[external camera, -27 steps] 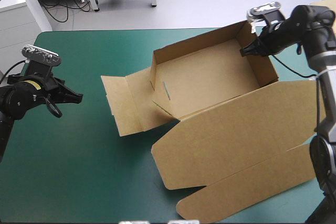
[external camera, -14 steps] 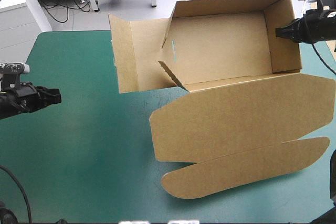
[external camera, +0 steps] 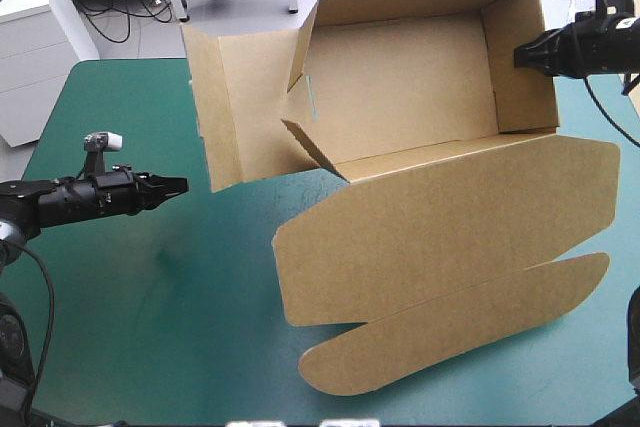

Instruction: Fold the box

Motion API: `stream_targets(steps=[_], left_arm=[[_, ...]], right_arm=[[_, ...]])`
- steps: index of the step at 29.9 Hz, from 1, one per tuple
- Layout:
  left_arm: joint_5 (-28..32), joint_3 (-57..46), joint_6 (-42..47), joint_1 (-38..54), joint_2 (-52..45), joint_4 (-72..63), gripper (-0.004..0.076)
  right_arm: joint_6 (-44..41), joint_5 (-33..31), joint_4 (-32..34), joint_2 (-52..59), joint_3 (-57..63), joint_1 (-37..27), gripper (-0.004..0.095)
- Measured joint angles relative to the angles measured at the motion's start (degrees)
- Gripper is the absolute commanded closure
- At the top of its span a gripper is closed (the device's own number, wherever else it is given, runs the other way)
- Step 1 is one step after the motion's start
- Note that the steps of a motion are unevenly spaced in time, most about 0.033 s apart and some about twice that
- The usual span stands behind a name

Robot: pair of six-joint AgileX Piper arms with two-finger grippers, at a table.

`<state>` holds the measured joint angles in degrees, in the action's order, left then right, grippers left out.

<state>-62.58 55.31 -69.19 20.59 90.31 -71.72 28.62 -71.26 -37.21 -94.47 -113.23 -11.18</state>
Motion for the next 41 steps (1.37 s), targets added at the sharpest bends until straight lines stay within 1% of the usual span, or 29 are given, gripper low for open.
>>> stream_targets(steps=[5, 6, 8, 18, 25, 31, 36, 41], left_arm=[[-4.1, 0.0, -1.7, -2.6, 0.6, -7.3, 0.0338], [-4.5, 0.0, -1.9, -2.9, 0.6, -9.1, 0.0308], [-4.6, 0.0, -2.0, -3.4, 0.6, -11.6, 0.0279], [-4.9, 0.5, -1.9, -9.5, -2.9, -14.6, 0.0275], [-5.2, 5.4, 1.0, -13.3, -6.7, -15.1, 0.0272], [-5.8, 9.3, 4.0, -17.3, -9.4, -15.1, 0.0191], [-6.1, 10.9, 5.7, -19.9, -11.0, -15.8, 0.0185], [-6.2, 11.5, 5.9, -20.3, -12.0, -19.0, 0.0185]], right_arm=[[0.2, 0.0, 1.1, 0.9, 0.0, 2.9, 0.0928], [0.2, 0.0, 1.1, 1.1, 0.0, 3.0, 0.0928], [0.2, 0.0, 1.0, 1.4, 0.0, 3.2, 0.0928], [0.2, 0.0, 1.0, 2.4, 0.0, 3.2, 0.0928], [0.2, 0.0, 1.0, 2.4, 0.0, 3.2, 0.0928], [0.2, 0.0, 1.2, 2.4, 0.0, 3.2, 0.0928], [0.2, 0.0, 1.6, 2.4, 0.0, 3.2, 0.0924], [-0.1, 0.0, 1.6, 2.4, 0.0, 3.4, 0.0922]])
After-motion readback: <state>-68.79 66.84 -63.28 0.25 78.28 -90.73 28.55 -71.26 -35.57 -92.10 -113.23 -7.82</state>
